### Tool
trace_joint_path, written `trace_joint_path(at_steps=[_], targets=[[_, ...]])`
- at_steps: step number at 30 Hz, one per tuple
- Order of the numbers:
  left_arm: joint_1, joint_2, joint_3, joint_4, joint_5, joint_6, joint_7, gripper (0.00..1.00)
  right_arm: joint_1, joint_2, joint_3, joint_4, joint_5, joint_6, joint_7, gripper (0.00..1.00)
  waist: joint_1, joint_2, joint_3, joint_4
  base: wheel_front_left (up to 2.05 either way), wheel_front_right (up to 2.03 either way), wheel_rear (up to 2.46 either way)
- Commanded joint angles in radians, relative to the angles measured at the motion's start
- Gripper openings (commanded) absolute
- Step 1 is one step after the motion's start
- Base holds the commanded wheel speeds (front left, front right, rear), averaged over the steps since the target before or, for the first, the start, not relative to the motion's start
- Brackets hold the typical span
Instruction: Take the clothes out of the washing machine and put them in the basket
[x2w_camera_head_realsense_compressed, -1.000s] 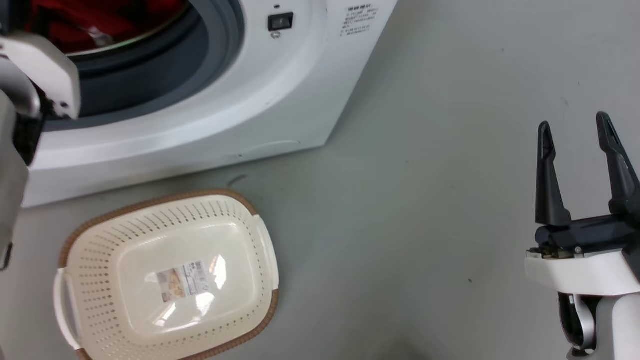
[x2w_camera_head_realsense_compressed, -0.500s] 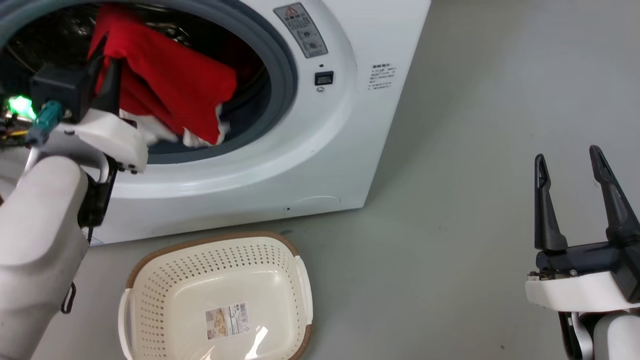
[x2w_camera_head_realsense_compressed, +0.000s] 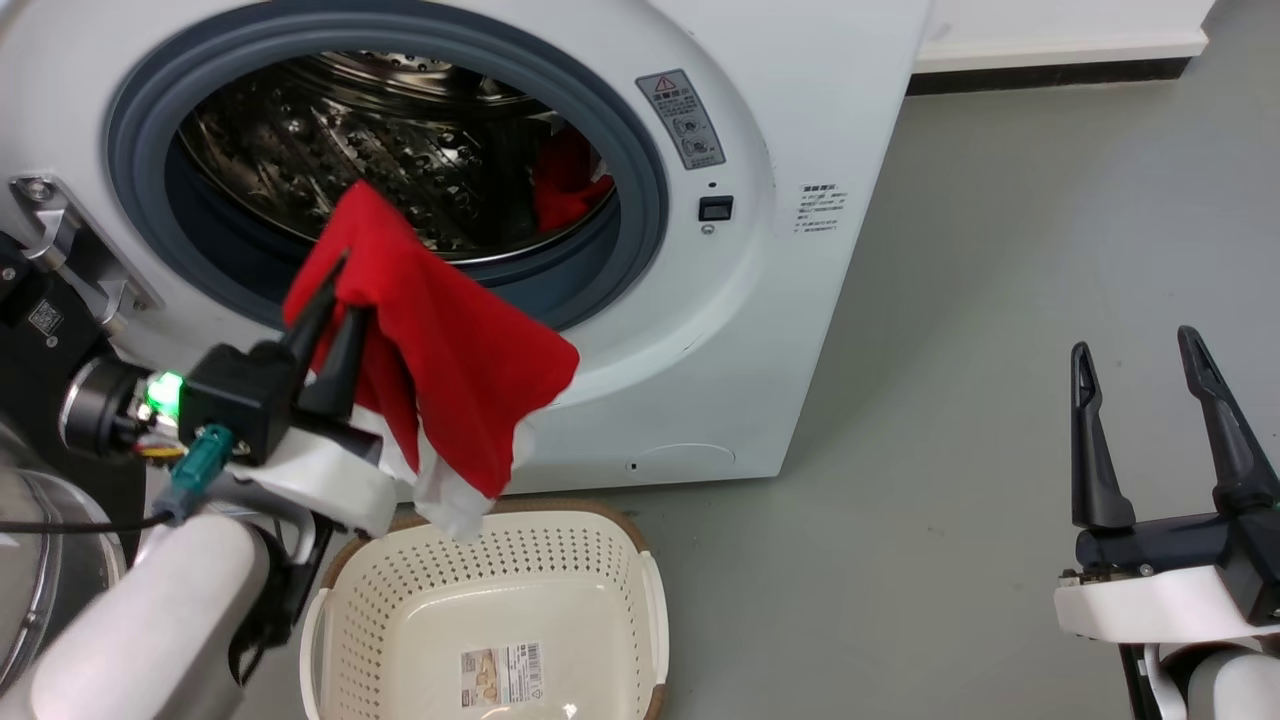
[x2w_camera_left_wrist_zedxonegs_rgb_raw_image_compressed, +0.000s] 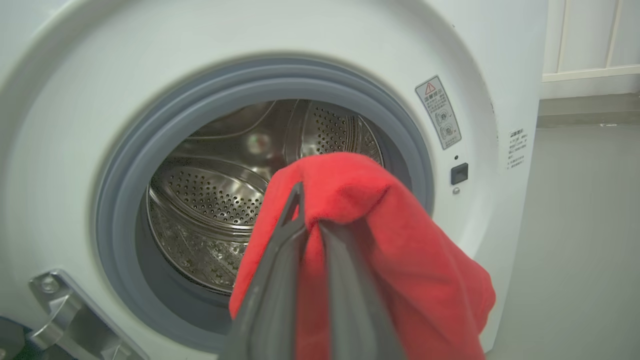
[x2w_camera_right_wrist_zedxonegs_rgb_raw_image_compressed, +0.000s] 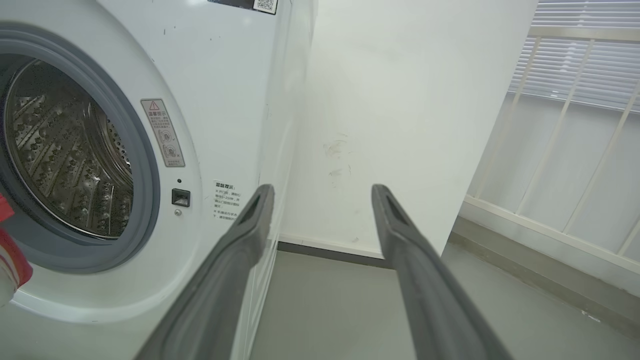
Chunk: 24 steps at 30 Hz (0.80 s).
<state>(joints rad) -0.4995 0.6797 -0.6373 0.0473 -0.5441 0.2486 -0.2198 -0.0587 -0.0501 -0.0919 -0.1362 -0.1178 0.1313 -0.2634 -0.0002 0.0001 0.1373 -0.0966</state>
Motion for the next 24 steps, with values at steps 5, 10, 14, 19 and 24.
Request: trace_joint_path(at_steps=[5, 10, 14, 19, 24], targets=[[0.076, -0.01, -0.017, 0.008, -0.036, 0.0, 0.006, 0.0, -0.021, 0.0, 0.006, -0.011, -0.017, -0.001, -0.002, 1.0, 0.0002, -0.0001, 0.044, 0.013, 0.0, 0.0, 0.0], [0.113, -0.032, -0.043, 0.129, -0.049, -0.03, -0.008, 0.0, -0.033, 0.0, 0.009, -0.022, -0.025, -0.001, -0.002, 1.0, 0.0002, -0.0001, 0.1, -0.001, 0.0, 0.0, 0.0], [0.101, -0.069, -0.061, 0.265, -0.06, -0.073, -0.02, 0.0, -0.052, 0.0, 0.011, -0.037, -0.029, -0.001, -0.002, 1.0, 0.0002, -0.0001, 0.167, -0.019, 0.0, 0.0, 0.0], [0.039, -0.132, -0.082, 0.46, -0.069, -0.14, -0.028, 0.0, -0.077, 0.0, 0.017, -0.057, -0.037, -0.001, -0.002, 1.0, 0.0002, -0.0001, 0.267, -0.04, 0.0, 0.0, 0.0], [-0.031, -0.181, -0.086, 0.617, -0.067, -0.187, -0.036, 0.0, -0.092, 0.0, 0.02, -0.082, -0.036, -0.001, -0.002, 1.0, 0.0002, -0.0001, 0.356, -0.055, 0.0, 0.0, 0.0]])
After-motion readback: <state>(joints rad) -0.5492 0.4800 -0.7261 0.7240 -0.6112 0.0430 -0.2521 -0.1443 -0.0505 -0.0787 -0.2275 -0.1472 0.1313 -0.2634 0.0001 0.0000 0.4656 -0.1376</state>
